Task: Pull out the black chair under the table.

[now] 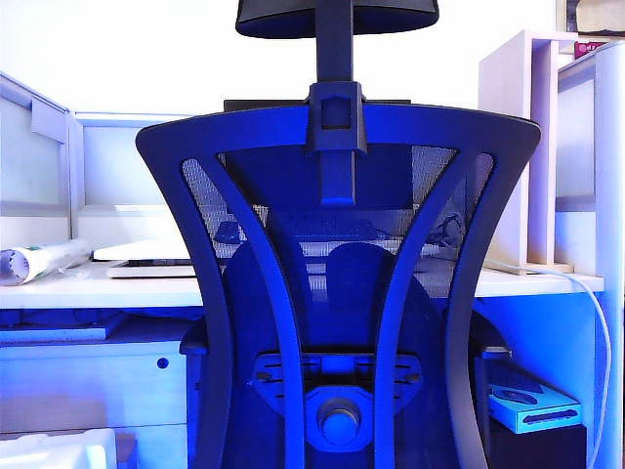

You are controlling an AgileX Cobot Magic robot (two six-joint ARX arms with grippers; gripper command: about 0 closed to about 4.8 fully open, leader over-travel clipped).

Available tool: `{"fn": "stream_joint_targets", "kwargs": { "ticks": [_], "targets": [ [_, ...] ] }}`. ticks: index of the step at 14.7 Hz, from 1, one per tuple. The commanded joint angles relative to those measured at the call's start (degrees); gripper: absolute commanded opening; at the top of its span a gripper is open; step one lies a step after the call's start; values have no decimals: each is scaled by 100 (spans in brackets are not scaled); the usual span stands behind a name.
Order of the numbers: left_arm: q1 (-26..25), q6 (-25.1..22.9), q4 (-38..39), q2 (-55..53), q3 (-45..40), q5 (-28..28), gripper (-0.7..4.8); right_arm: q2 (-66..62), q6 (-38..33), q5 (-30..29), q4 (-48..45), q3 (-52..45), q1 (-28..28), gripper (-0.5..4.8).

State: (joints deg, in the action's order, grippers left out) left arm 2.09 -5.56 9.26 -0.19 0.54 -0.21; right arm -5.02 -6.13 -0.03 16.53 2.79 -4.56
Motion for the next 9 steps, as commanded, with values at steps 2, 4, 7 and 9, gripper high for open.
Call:
{"fn": "stream_joint_targets", "kwargs": {
  "ticks": [2,4,7,9],
  "targets": [
    [-4,0,136,-2,-13,-2,-4,9,17,7,-57,-20,-2,-1],
    [-4,4,90,-2,-11,-4,-5,9,17,7,-57,-20,-2,-1],
    [-4,7,-63,-2,-11,-472,-5,9,15,-13,-103,-20,-4,-1],
    [-4,22,-501,-2,-9,-1067,-5,9,15,-404,-446,-17,-7,-1]
  ]
}}
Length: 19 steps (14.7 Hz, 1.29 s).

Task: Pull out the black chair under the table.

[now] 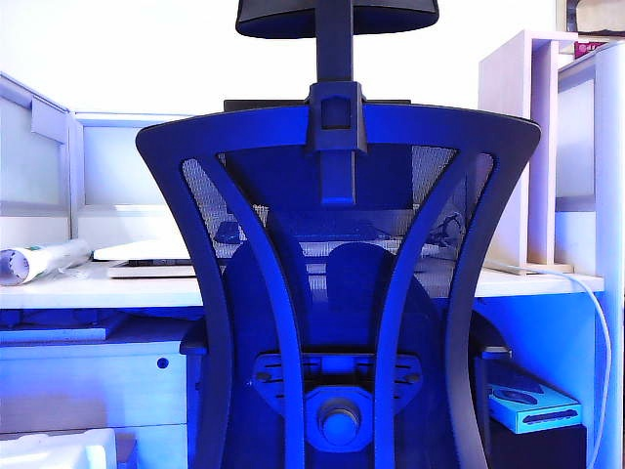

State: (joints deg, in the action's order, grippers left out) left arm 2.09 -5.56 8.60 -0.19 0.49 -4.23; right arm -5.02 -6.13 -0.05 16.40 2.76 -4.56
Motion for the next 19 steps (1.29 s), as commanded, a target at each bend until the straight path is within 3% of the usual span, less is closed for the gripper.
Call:
{"fn": "stream_joint_targets", "kwargs": {
  "ticks": [1,5,7,8,10,14,17,19],
  "targets": [
    [-4,26,-643,-2,-2,-861,-5,9,15,-616,-544,-15,-9,-1],
    [-4,782,-1467,-2,-4,-1469,-5,9,-227,-1613,-1261,-13,-11,8],
    [-4,1064,-1805,-2,-2,-1563,-5,7,-911,-1836,-1934,4,-13,178],
    [-4,1080,-1930,-2,-2,-1613,-5,7,-1169,-1845,-2057,76,-15,218],
    [-4,1121,-2055,-2,-2,-1711,-5,0,-1362,-2105,-2087,313,-15,244],
    [-2,1207,-2063,-2,-2,-1812,-5,-44,-1563,-2430,-2122,960,-15,397],
    [-2,1207,-2068,-2,-2,-1812,-5,-407,-1703,-2476,-2146,1478,-15,446],
    [-2,1209,-2070,-2,-2,-1812,-5,-1012,-1797,-2710,-2347,1845,-15,446]
  ]
}}
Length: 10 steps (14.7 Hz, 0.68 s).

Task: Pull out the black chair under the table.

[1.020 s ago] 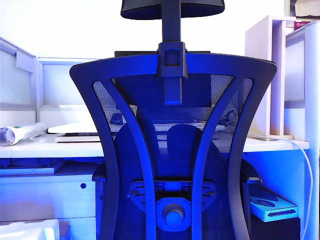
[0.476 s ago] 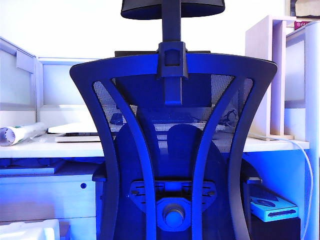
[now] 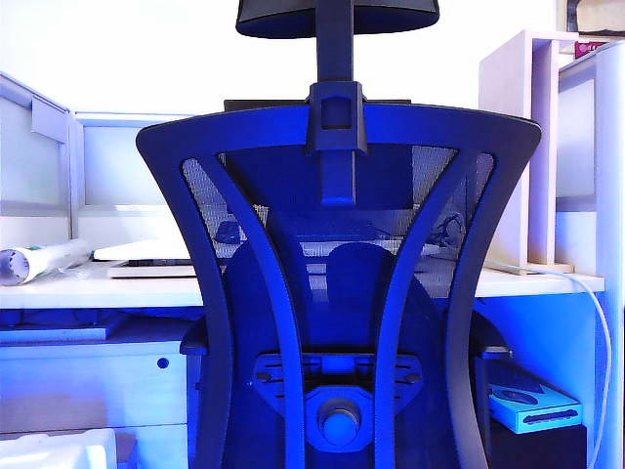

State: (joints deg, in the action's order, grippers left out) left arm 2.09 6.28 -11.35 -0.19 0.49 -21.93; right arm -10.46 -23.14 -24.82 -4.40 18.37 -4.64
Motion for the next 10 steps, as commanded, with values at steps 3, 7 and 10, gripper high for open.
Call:
{"fn": "stream_joint_targets", "kwargs": {
  "ticks": [3,7,10],
  "targets": [
    [-2,22,-76,-2,-2,-39,-5,-2699,-114,-619,-1174,1447,-11,447],
    [-4,22,-72,-2,-2,-37,-5,-4725,203,-295,-1432,2780,-1003,479],
    [-2,20,-72,-2,-2,-35,-5,-5816,621,234,-1438,3541,-1661,479]
  ]
}}
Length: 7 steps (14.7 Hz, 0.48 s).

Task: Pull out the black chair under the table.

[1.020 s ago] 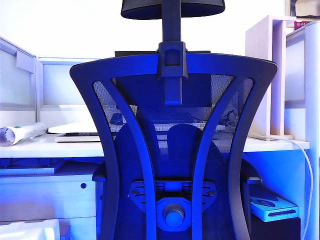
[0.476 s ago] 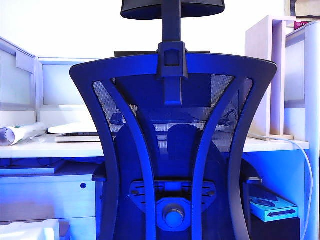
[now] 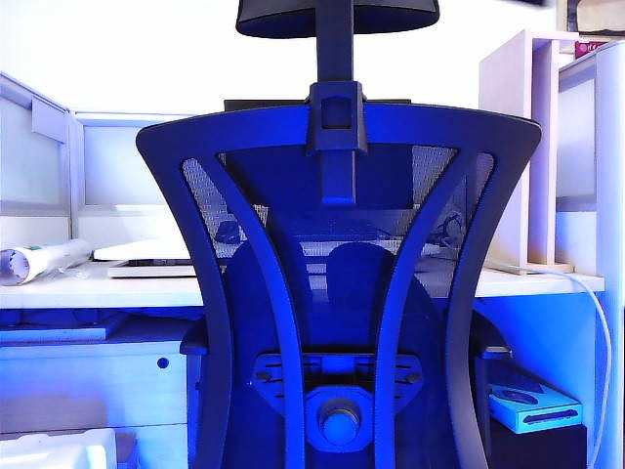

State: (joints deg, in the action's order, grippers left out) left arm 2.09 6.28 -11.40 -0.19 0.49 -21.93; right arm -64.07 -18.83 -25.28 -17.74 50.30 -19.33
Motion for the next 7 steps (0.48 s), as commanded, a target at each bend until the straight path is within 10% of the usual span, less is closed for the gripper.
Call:
{"fn": "stream_joint_targets", "kwargs": {
  "ticks": [1,7],
  "targets": [
    [-4,22,-61,-2,-4,-31,-5,-887,214,286,-116,656,-256,479],
    [-4,17,173,-2,-9,13,-5,-2430,74,302,-229,2181,-463,479]
  ]
}}
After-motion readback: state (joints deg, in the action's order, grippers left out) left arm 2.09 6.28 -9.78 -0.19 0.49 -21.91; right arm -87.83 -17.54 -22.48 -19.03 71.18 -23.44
